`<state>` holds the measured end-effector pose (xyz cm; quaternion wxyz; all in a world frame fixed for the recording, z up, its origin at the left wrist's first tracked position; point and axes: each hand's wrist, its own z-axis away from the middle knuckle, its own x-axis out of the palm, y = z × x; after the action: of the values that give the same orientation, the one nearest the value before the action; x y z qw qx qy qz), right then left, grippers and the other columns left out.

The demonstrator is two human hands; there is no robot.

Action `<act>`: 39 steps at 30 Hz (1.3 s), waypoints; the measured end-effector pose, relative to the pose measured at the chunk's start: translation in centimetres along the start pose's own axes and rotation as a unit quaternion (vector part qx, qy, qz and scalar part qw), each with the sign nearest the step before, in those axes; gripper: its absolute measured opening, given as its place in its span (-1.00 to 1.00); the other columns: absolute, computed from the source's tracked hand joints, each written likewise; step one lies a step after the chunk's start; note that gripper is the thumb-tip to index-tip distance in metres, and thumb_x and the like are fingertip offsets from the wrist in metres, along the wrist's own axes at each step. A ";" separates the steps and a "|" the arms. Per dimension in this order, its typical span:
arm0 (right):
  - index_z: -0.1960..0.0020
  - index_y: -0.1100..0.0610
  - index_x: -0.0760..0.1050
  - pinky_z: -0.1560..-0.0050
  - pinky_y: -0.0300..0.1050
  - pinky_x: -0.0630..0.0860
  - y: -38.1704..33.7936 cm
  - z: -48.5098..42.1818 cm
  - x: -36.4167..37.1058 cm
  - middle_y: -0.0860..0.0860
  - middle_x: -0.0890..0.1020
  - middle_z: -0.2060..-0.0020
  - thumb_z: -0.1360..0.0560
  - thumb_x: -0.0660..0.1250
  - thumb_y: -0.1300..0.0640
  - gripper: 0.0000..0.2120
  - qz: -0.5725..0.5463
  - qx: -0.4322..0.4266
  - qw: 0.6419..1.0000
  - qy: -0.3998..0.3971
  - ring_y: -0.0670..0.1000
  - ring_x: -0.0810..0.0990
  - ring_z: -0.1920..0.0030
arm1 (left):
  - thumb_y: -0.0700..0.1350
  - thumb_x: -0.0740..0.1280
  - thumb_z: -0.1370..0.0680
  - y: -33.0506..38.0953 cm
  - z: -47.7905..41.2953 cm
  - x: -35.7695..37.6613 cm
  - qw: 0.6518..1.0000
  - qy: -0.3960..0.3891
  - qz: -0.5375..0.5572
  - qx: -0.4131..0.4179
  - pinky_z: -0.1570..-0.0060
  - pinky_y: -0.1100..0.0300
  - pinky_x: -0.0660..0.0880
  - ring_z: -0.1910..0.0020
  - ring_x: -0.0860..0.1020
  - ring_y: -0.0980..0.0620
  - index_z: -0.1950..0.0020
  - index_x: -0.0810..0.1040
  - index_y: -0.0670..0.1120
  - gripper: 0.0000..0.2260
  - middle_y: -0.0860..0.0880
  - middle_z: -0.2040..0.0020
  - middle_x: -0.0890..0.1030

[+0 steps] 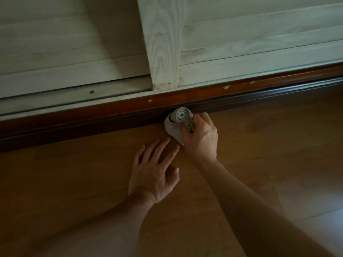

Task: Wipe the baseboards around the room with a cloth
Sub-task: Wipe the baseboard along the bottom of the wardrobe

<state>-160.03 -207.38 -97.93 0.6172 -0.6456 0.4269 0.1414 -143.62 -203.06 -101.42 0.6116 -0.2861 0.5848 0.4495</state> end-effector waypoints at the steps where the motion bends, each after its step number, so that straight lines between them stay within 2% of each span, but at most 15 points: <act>1: 0.03 0.20 0.58 0.22 -0.08 0.52 0.3 -0.2 -0.3 0.04 0.58 0.07 -0.50 0.38 0.07 -0.81 0.006 0.003 1.000 0.007 0.04 0.57 0.16 | 0.28 0.08 -0.57 -0.1 -0.1 0.2 1.000 0.001 0.002 0.000 -0.52 -0.15 0.09 -0.56 0.19 -0.04 -0.53 0.30 0.22 -0.47 0.05 -0.60 0.23; 4: 0.06 0.21 0.57 0.24 -0.04 0.51 1.3 -0.4 -1.4 0.05 0.57 0.11 -0.47 0.40 0.12 -0.86 0.034 0.026 0.999 0.027 0.06 0.56 0.19 | 0.28 0.09 -0.57 -0.2 0.1 0.3 1.000 0.014 0.005 0.004 -0.52 -0.13 0.06 -0.56 0.19 -0.03 -0.53 0.31 0.21 -0.47 0.06 -0.60 0.22; 8: 0.03 0.22 0.59 0.16 0.01 0.50 2.0 -0.8 -2.3 0.08 0.58 0.09 -0.48 0.41 0.11 -0.83 0.052 0.097 0.993 0.051 0.14 0.58 0.12 | 0.28 0.05 -0.57 -0.3 0.0 0.3 1.000 0.007 0.006 0.003 -0.53 -0.12 0.03 -0.57 0.15 -0.01 -0.55 0.27 0.22 -0.47 0.07 -0.61 0.19; 16: 0.04 0.22 0.56 0.22 -0.12 0.41 2.1 -0.8 -2.6 0.05 0.55 0.10 -0.49 0.42 0.13 -0.85 0.058 0.034 0.998 0.020 -0.01 0.50 0.19 | 0.27 0.05 -0.58 0.0 0.1 0.3 1.000 0.014 -0.006 0.002 -0.51 -0.10 0.02 -0.56 0.18 -0.02 -0.54 0.29 0.21 -0.48 0.06 -0.60 0.22; 19: 0.01 0.21 0.57 0.16 -0.02 0.51 3.4 -1.1 -3.4 0.05 0.56 0.08 -0.50 0.40 0.12 -0.84 0.047 0.073 0.995 0.048 0.00 0.52 0.16 | 0.26 0.06 -0.58 -0.1 0.1 0.4 1.000 0.016 -0.009 0.001 -0.51 -0.10 0.02 -0.57 0.18 -0.02 -0.55 0.26 0.22 -0.48 0.07 -0.60 0.21; 22: 0.00 0.23 0.58 0.14 0.04 0.52 3.4 -1.0 -3.2 0.08 0.55 0.08 -0.51 0.39 0.12 -0.82 0.040 0.114 0.990 0.070 0.04 0.52 0.16 | 0.25 0.10 -0.57 0.0 0.0 0.5 1.000 0.020 -0.012 -0.004 -0.51 -0.09 0.02 -0.57 0.17 -0.01 -0.54 0.27 0.22 -0.48 0.08 -0.60 0.21; 26: -0.04 0.20 0.59 0.15 -0.06 0.51 2.6 -0.7 -2.5 0.06 0.58 0.02 -0.50 0.40 0.12 -0.83 0.022 0.052 0.998 0.031 0.06 0.57 0.10 | 0.23 0.13 -0.55 0.1 0.1 0.4 1.000 0.020 -0.008 -0.006 -0.51 -0.09 0.03 -0.56 0.19 -0.02 -0.53 0.28 0.23 -0.47 0.08 -0.59 0.23; 30: 0.02 0.23 0.58 0.21 0.00 0.53 3.4 -0.9 -2.6 0.08 0.56 0.10 -0.49 0.41 0.15 -0.84 0.020 0.096 0.992 0.079 0.08 0.55 0.18 | 0.24 0.13 -0.55 0.0 0.0 0.5 1.000 0.015 -0.009 -0.008 -0.51 -0.11 0.05 -0.57 0.18 -0.01 -0.54 0.27 0.23 -0.46 0.08 -0.59 0.22; 33: -0.04 0.19 0.59 0.14 -0.13 0.48 2.9 -0.6 -2.3 0.04 0.57 0.02 -0.50 0.41 0.11 -0.82 0.013 0.066 0.996 0.051 0.03 0.57 0.10 | 0.24 0.12 -0.55 0.2 0.0 0.5 1.000 0.009 -0.016 -0.013 -0.51 -0.11 0.05 -0.57 0.17 -0.01 -0.54 0.25 0.24 -0.46 0.08 -0.60 0.20; 35: -0.05 0.19 0.59 0.11 -0.09 0.52 3.3 -1.0 -2.8 0.04 0.58 0.00 -0.51 0.40 0.11 -0.82 0.009 0.050 0.998 0.033 0.04 0.58 0.06 | 0.24 0.12 -0.55 0.2 0.0 0.5 1.000 0.011 -0.012 -0.013 -0.50 -0.13 0.08 -0.57 0.17 -0.02 -0.54 0.25 0.24 -0.46 0.07 -0.60 0.21; 37: -0.06 0.21 0.57 0.11 -0.07 0.48 4.8 -1.5 -3.9 0.07 0.57 -0.01 -0.52 0.38 0.12 -0.81 0.023 0.068 0.996 0.045 0.06 0.58 0.05 | 0.24 0.12 -0.55 0.1 0.0 0.5 1.000 0.010 -0.008 -0.012 -0.50 -0.14 0.09 -0.57 0.17 -0.02 -0.54 0.24 0.24 -0.46 0.07 -0.60 0.20; 39: -0.05 0.24 0.54 0.10 -0.14 0.35 6.5 -2.2 -5.0 0.10 0.55 0.00 -0.53 0.36 0.12 -0.80 0.041 0.120 0.990 0.069 0.07 0.55 0.05 | 0.25 0.10 -0.55 0.2 -0.1 0.5 1.000 0.005 -0.008 -0.013 -0.51 -0.14 0.07 -0.58 0.15 -0.01 -0.55 0.20 0.26 -0.46 0.08 -0.61 0.17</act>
<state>-168.48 -206.68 -98.38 0.6529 -0.5573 0.5083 0.0690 -143.85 -202.92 -101.92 0.6084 -0.3010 0.5793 0.4512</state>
